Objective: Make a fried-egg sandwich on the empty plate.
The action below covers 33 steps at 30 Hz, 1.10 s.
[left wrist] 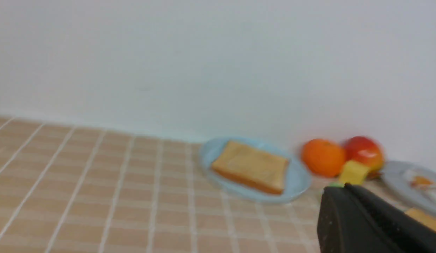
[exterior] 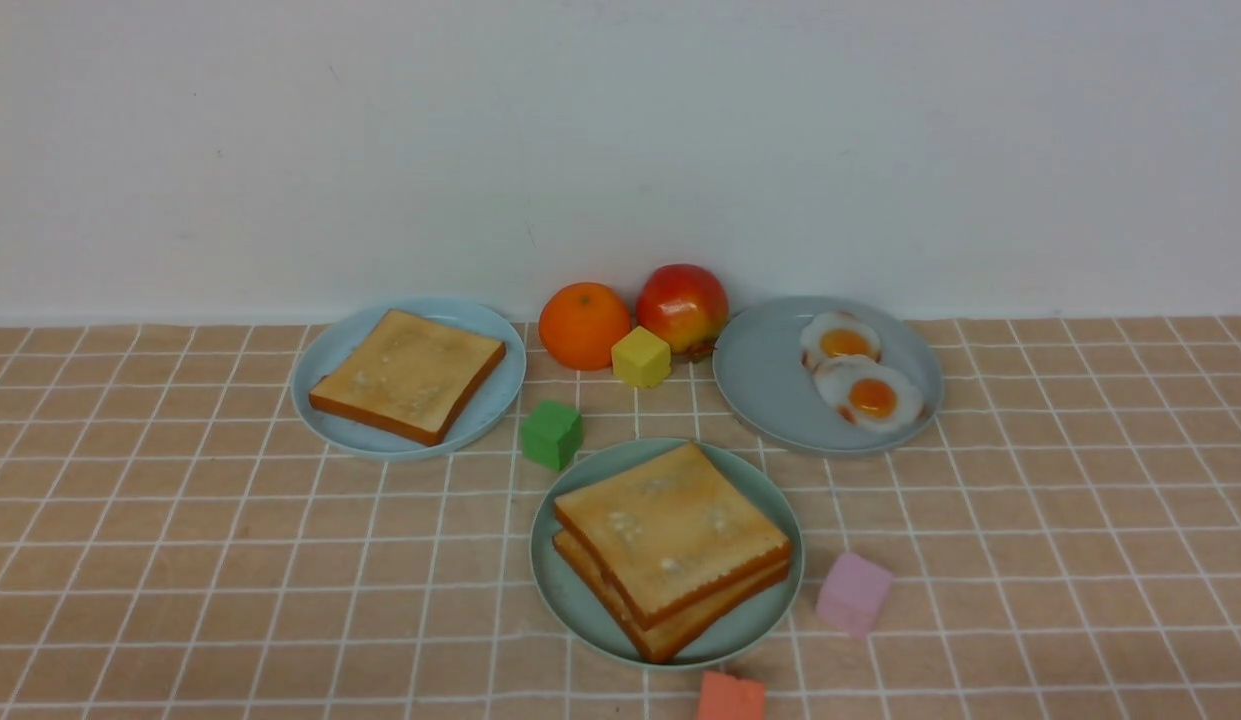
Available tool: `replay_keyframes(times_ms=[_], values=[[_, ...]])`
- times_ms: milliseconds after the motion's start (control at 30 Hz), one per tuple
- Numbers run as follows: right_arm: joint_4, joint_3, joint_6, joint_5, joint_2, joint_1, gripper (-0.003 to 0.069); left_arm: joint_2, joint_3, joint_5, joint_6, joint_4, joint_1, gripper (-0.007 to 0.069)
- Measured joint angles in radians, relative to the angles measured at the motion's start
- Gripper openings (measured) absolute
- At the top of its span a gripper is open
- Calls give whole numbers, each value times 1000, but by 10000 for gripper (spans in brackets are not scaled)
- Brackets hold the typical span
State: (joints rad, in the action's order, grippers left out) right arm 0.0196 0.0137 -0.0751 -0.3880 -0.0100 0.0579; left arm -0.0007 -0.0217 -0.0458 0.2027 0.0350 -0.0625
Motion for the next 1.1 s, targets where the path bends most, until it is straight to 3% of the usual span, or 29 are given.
replay_keyframes(times_ms=[133, 200, 1100], values=[[0, 0, 0, 0, 0, 0, 38, -10, -7, -269, 9, 1, 69, -13], [0, 0, 0, 0, -1, 0, 41, -10, -10, -321, 9, 2, 78, -13], [0, 0, -1, 0, -1, 0, 77, -10, -10, -323, 9, 9, 80, -13]])
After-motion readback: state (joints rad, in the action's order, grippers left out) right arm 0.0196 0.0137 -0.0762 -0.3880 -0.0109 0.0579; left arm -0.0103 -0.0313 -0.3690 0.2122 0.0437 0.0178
